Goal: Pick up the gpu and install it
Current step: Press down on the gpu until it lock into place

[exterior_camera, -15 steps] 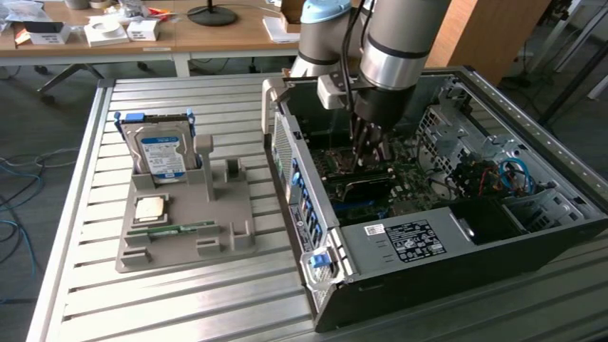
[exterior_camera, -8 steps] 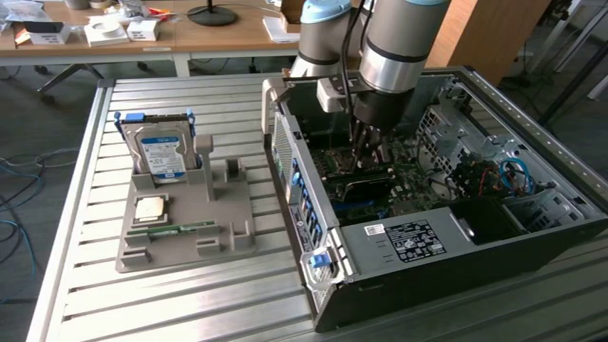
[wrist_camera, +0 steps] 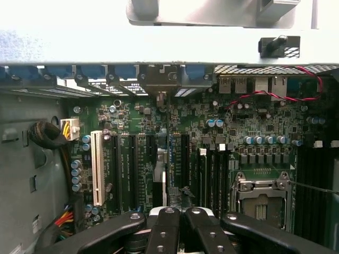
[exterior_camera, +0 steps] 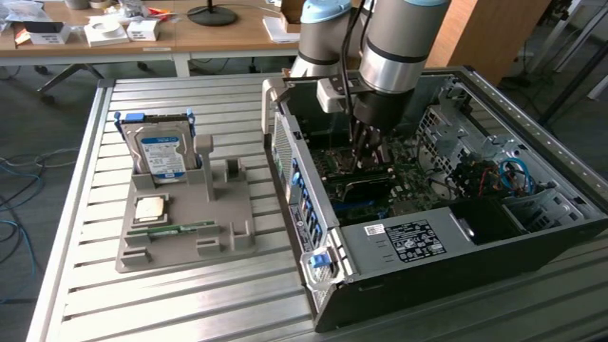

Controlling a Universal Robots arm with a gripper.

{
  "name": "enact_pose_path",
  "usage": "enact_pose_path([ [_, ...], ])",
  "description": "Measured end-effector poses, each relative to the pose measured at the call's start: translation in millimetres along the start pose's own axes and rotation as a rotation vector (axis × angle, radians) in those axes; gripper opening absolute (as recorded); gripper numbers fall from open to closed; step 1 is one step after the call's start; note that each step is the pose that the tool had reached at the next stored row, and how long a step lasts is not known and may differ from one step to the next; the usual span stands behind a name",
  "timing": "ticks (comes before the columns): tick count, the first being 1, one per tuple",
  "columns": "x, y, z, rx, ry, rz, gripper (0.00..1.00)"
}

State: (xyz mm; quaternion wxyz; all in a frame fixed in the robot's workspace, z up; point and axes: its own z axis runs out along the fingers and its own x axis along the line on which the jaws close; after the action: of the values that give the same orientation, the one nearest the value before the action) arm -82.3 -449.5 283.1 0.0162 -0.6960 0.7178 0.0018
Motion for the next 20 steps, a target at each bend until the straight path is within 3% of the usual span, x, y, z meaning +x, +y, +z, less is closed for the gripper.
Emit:
enact_pose_path([
  [20, 1.1, -0.1, 2.1, 0.0001, -0.0001, 0.0, 0.11],
])
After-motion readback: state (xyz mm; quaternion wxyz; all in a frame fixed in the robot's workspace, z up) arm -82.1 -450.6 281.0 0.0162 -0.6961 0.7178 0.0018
